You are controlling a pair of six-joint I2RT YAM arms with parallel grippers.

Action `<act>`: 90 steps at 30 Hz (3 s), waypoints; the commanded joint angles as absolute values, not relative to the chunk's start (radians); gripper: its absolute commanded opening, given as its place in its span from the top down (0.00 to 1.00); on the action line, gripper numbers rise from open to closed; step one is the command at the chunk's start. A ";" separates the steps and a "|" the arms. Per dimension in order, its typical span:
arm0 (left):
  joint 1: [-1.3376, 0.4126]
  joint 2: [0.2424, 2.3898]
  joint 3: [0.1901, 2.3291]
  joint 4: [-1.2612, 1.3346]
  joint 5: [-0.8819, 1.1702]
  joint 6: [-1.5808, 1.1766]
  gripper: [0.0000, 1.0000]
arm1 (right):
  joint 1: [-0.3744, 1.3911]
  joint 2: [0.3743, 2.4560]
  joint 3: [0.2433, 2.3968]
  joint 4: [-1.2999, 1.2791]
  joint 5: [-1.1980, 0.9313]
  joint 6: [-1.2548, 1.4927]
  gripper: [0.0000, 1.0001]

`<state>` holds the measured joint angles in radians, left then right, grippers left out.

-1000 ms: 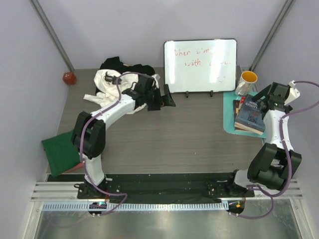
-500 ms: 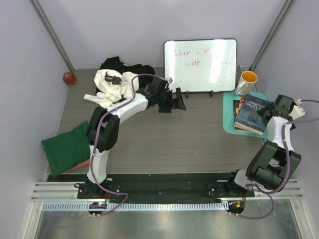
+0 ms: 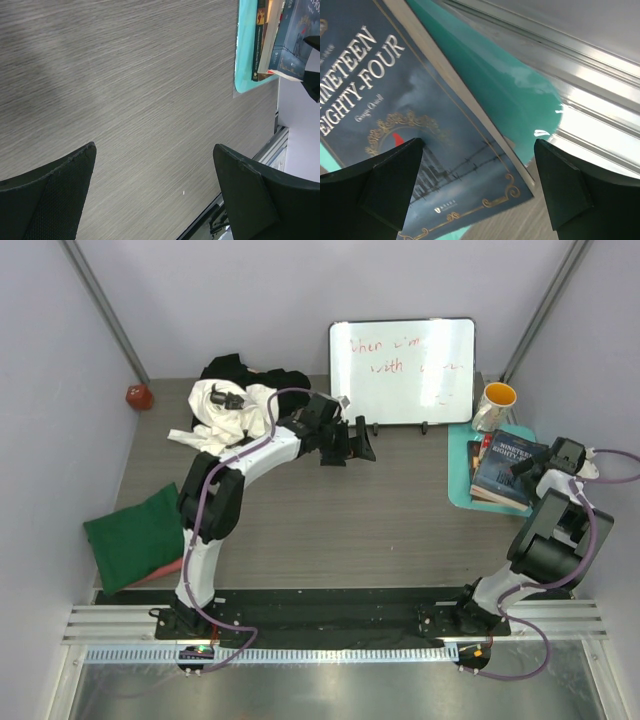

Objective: Fold and stack the t-shirts

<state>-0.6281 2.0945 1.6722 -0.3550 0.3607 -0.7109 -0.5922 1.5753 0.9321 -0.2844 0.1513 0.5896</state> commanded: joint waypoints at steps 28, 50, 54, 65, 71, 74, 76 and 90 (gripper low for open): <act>-0.670 2.428 2.135 -0.342 0.498 -0.762 0.00 | -0.552 1.704 0.867 -0.227 -0.124 0.558 0.10; -0.710 2.345 2.025 -0.322 0.471 -0.739 0.00 | -0.477 1.499 0.698 -0.262 -0.103 0.554 0.99; -0.710 2.333 2.013 -0.331 0.456 -0.735 0.00 | -0.453 1.413 0.658 -0.268 -0.161 0.555 0.99; -0.652 2.243 1.858 -0.339 0.434 -0.712 0.00 | -0.288 1.321 0.575 -0.276 -0.351 0.535 0.99; -0.614 2.099 1.660 -0.327 0.347 -0.712 0.00 | -0.175 1.287 0.545 -0.236 -0.455 0.502 0.99; -0.604 2.031 1.585 -0.325 0.307 -0.713 0.00 | -0.095 1.292 0.560 -0.213 -0.469 0.503 0.99; -0.600 1.987 1.540 -0.325 0.282 -0.718 0.00 | -0.057 1.296 0.561 -0.160 -0.506 0.526 0.99; -0.561 1.822 1.269 -0.284 0.310 -0.729 0.00 | 0.178 1.485 0.603 0.294 -0.526 0.699 0.99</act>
